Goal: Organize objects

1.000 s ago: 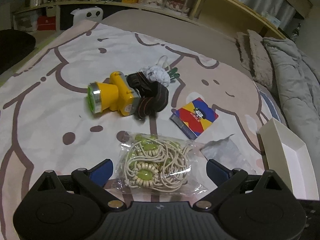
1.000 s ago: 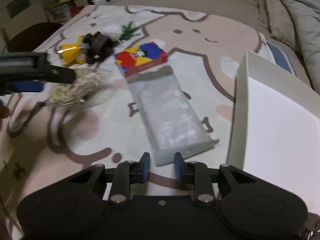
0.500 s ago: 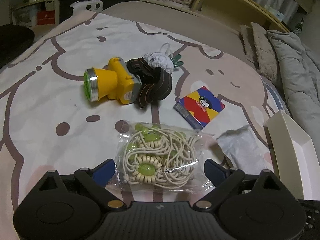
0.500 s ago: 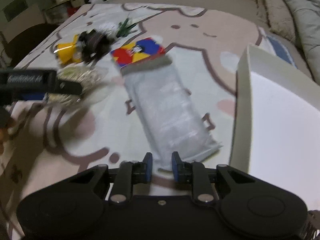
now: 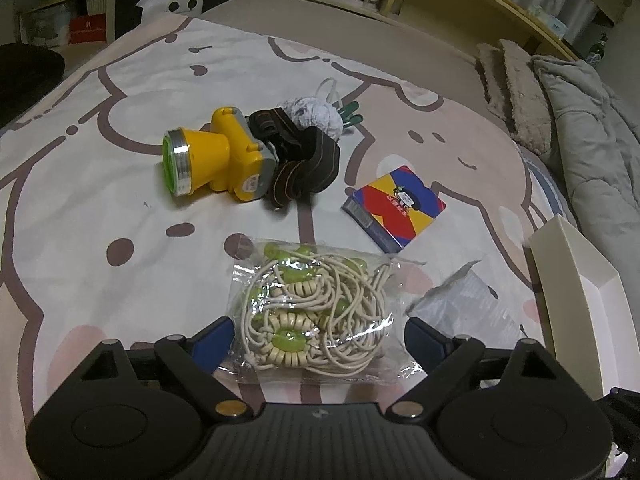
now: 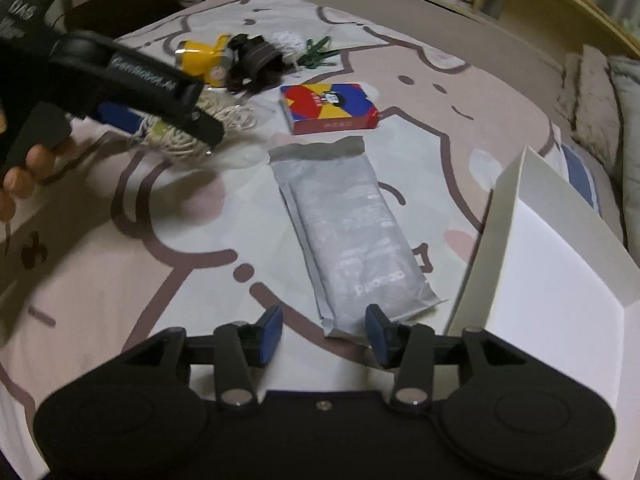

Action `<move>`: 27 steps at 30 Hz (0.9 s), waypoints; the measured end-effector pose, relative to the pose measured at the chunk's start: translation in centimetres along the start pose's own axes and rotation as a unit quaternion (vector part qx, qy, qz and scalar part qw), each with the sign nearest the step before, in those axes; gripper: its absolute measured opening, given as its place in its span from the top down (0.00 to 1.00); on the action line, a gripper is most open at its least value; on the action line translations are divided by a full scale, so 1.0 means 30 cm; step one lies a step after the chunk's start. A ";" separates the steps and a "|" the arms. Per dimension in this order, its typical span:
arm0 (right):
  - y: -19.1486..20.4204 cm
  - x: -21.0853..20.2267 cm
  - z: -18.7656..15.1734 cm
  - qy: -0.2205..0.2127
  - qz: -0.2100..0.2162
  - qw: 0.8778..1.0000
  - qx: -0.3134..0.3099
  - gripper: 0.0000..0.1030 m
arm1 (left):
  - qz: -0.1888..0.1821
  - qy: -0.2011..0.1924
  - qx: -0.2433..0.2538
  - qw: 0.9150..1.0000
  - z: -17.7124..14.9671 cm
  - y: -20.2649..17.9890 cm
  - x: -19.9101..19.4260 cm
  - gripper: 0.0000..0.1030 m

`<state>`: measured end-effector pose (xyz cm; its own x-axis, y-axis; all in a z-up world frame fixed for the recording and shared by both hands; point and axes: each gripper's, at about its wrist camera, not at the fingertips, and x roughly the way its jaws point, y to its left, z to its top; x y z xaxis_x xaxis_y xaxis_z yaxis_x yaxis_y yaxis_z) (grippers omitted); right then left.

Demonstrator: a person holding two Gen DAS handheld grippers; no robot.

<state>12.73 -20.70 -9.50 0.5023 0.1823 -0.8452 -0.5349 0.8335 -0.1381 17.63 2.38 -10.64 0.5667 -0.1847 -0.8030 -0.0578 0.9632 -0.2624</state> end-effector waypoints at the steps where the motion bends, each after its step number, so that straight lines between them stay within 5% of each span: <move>1: 0.002 -0.002 -0.001 -0.001 -0.002 1.000 -0.005 0.51 | 0.000 0.002 -0.001 1.000 -0.002 -0.001 0.003 0.09; 9: 0.028 0.031 -0.023 0.025 -0.034 0.997 -0.064 0.70 | 0.003 0.003 0.012 1.000 -0.010 -0.009 0.010 0.11; 14: 0.045 0.049 -0.046 0.038 -0.042 0.994 -0.096 1.00 | 0.010 0.008 0.018 1.000 -0.005 -0.013 0.001 0.25; 23: 0.087 -0.026 -0.028 0.011 0.052 0.998 -0.025 1.00 | 0.012 0.050 0.017 0.999 0.001 0.006 -0.038 0.35; 27: 0.085 -0.070 -0.007 -0.025 0.048 0.998 -0.010 1.00 | 0.027 0.072 0.043 0.996 -0.013 0.006 -0.068 0.36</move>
<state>10.17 -19.08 -8.18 0.4817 0.2874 -0.8279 -0.5952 0.8007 -0.0684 16.14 2.84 -9.26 0.4412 -0.1522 -0.8844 -0.0116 0.9845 -0.1752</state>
